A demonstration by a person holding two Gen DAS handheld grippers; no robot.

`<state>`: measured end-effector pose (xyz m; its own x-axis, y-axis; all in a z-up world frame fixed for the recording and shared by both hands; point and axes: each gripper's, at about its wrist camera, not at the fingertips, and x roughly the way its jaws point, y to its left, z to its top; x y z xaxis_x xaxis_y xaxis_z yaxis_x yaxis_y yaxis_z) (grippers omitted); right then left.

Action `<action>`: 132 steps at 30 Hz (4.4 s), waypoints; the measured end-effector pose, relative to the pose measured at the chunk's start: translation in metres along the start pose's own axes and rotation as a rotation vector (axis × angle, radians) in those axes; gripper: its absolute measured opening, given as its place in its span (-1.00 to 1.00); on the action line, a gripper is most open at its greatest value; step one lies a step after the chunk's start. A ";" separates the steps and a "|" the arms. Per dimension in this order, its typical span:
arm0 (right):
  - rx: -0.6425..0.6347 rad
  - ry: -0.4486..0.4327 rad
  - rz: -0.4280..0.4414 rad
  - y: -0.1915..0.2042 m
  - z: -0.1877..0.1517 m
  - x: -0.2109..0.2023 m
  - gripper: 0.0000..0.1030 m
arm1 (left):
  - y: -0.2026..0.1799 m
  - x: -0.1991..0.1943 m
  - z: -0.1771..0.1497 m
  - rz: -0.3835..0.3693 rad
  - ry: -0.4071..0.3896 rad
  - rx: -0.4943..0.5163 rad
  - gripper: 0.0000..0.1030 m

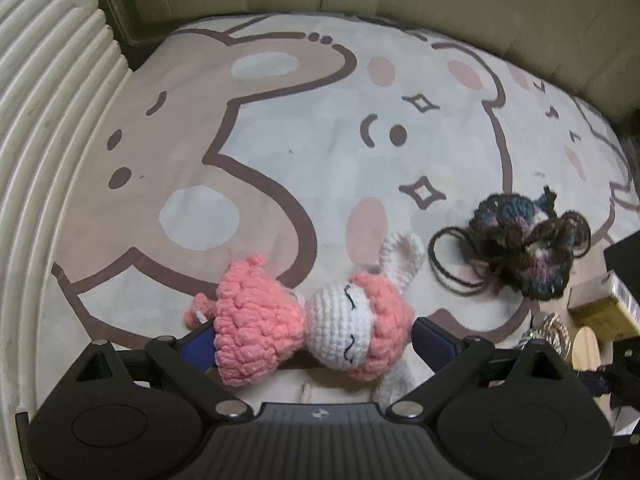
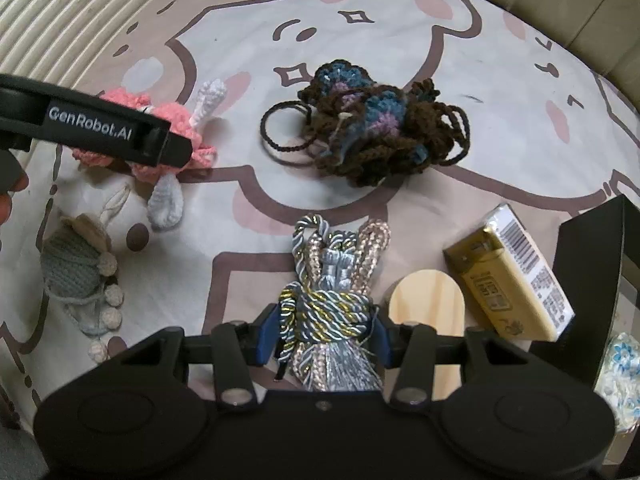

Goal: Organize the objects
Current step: 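Grasp the braided rope bundle with the right tool while the left tool approaches the pink doll, then lift the rope bundle with the right tool while the left tool grasps the pink doll, then carry the rope bundle and pink doll with both tools over the black box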

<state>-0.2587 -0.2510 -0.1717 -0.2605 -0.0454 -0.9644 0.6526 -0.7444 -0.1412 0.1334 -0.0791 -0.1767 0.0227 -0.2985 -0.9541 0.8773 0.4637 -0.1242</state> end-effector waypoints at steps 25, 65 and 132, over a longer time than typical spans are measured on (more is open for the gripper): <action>0.030 -0.161 0.006 -0.002 0.005 -0.037 -0.18 | 0.007 -0.030 0.001 -0.056 -0.074 -0.059 0.24; -0.072 -0.198 0.104 -0.010 0.008 -0.035 -0.17 | -0.006 0.018 0.016 0.098 -0.074 -0.117 0.83; -0.146 -0.617 0.033 -0.059 -0.032 -0.147 -0.17 | -0.042 -0.141 -0.036 -0.013 -0.410 0.095 0.54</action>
<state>-0.2364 -0.1787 -0.0289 -0.5727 -0.4745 -0.6685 0.7460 -0.6398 -0.1850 0.0763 -0.0260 -0.0467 0.1835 -0.6202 -0.7627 0.9184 0.3847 -0.0919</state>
